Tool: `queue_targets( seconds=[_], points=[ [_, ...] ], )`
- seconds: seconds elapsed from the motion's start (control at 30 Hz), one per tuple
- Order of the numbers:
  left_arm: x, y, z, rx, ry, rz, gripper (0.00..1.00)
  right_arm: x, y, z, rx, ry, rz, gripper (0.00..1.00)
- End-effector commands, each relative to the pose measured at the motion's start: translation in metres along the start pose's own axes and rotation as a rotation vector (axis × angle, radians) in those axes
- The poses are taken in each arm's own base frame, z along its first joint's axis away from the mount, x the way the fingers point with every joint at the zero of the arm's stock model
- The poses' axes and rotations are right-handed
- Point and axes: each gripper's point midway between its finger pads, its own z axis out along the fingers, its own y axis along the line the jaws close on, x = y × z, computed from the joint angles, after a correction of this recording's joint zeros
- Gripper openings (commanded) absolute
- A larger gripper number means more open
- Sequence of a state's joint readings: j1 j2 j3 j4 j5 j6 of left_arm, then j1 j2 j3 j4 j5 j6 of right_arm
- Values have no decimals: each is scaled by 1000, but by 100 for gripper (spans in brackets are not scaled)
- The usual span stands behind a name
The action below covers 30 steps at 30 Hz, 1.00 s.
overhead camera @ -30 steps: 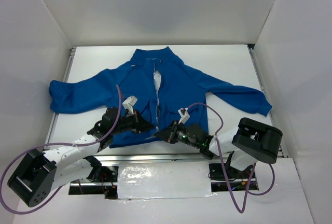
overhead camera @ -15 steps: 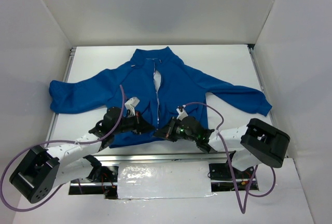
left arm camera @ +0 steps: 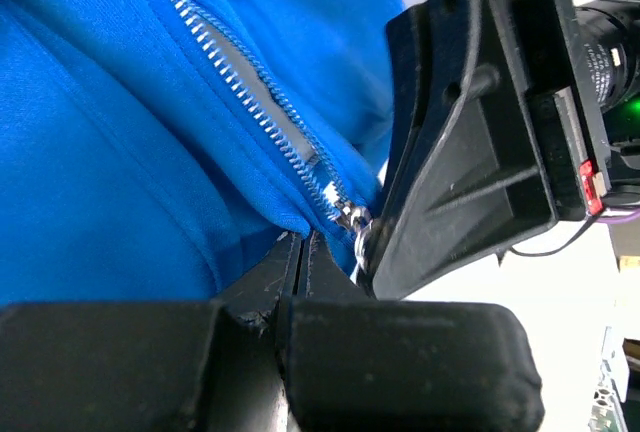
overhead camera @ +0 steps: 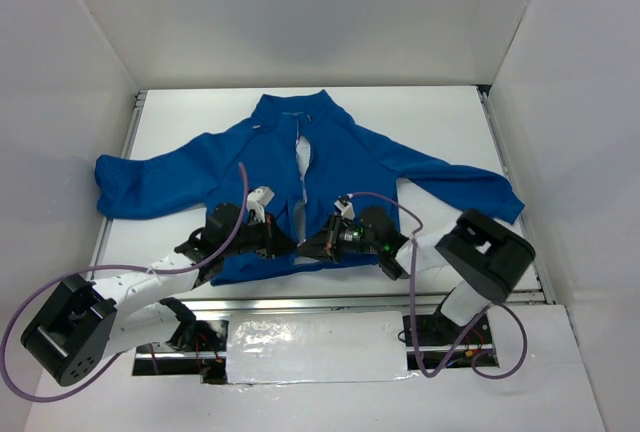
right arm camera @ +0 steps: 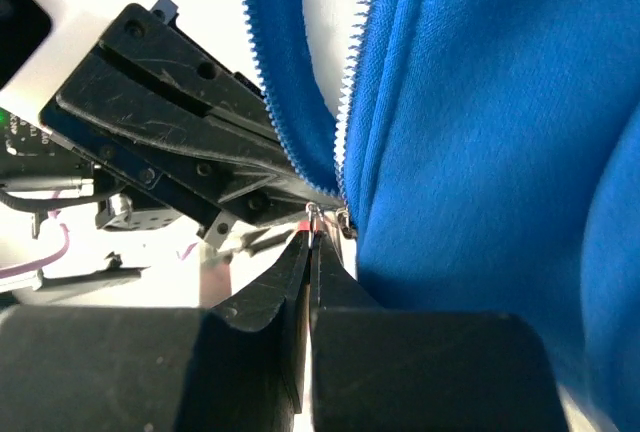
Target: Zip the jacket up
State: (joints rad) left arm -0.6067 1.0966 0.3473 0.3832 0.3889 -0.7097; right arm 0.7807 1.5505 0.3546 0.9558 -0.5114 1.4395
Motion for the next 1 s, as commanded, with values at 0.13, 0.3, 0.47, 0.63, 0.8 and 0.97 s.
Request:
queue_targets(
  seconds=[0.13,0.3,0.47,0.63,0.8,0.97],
  points=[
    [-3,-7,-1,17,-3,65,0,14,38,7,-193,184,100,0],
    [-2,-13,-2,44,5,92,0,6,16,7,-126,138,172,0],
    [-1,-20,-3,76,6,122,0,-4,12,4,-81,71,221,0],
    [1,-26,-2,107,21,140,0,-20,-1,10,80,-19,257,0],
    [4,-28,-1,113,24,145,0,-32,9,4,156,-75,285,0],
    [6,-32,-1,131,23,157,0,-29,24,5,189,-45,293,0]
  ],
)
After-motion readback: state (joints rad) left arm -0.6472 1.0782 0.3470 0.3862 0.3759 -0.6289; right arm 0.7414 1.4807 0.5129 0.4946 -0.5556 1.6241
